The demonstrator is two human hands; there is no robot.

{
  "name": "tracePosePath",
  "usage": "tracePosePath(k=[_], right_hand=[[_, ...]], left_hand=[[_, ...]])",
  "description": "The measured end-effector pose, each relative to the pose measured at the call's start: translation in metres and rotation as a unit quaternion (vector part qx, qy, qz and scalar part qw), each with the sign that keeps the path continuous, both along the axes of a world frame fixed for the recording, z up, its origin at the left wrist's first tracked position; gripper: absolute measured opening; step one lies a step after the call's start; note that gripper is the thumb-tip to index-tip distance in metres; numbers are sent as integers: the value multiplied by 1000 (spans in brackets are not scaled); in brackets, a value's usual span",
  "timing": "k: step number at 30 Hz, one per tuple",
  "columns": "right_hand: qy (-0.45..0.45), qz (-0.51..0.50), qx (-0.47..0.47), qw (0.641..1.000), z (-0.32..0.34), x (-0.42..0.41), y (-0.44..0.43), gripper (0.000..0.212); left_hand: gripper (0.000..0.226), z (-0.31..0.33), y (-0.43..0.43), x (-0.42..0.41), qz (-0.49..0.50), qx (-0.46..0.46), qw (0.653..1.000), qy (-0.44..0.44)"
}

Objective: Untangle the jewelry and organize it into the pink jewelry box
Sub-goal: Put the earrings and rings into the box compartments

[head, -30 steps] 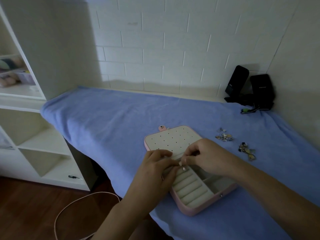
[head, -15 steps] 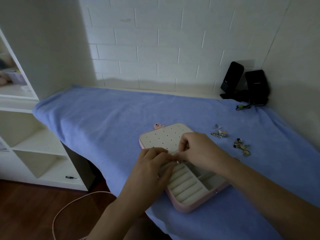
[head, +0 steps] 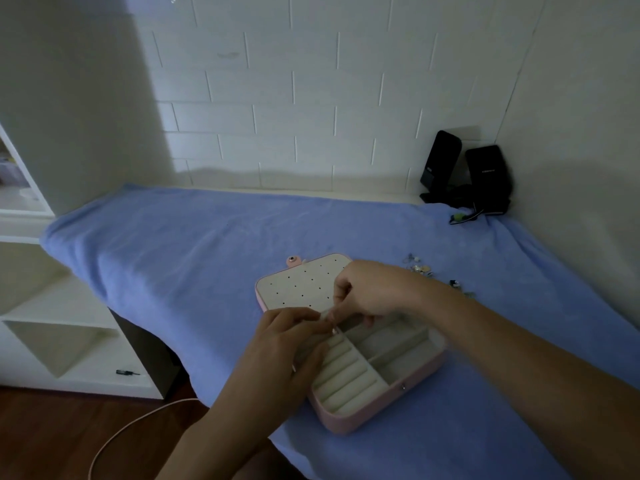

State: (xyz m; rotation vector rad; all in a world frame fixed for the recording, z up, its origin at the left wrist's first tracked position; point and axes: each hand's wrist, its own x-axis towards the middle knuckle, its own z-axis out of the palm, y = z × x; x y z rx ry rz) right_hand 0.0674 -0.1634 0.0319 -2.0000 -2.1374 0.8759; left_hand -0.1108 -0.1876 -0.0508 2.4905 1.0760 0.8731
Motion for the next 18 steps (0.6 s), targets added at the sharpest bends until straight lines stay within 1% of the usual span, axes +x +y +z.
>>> tracePosePath(k=[2, 3, 6, 8, 10, 12, 14, 17, 18], right_hand=[[27, -6, -5, 1000, 11, 18, 5, 20], [47, -27, 10, 998, 16, 31, 9, 20], [81, -126, 92, 984, 23, 79, 24, 17], [67, -191, 116, 972, 15, 110, 36, 21], [39, -234, 109, 965, 2, 133, 45, 21], [45, -242, 134, 960, -10, 148, 48, 13], [67, -234, 164, 956, -23, 156, 48, 13], [113, -215, 168, 955, -36, 160, 48, 12], [124, -202, 168, 957, -38, 161, 48, 10]], left_hand=[[51, 0, 0, -1, -7, -2, 1000, 0], [49, 0, 1, -2, -7, -2, 1000, 0], [39, 1, 1, -1, -6, -11, 1000, -4], [33, 2, 1, 0, -3, -26, 1000, -6], [29, 4, 1, 1, 4, -38, 999, -7], [26, 5, 1, 2, 11, -41, 999, -10], [24, 7, 2, 4, 20, -45, 999, -18], [7, 9, 1, 10, 57, -53, 996, -43], [10, 9, 0, 12, 70, -48, 995, -55]])
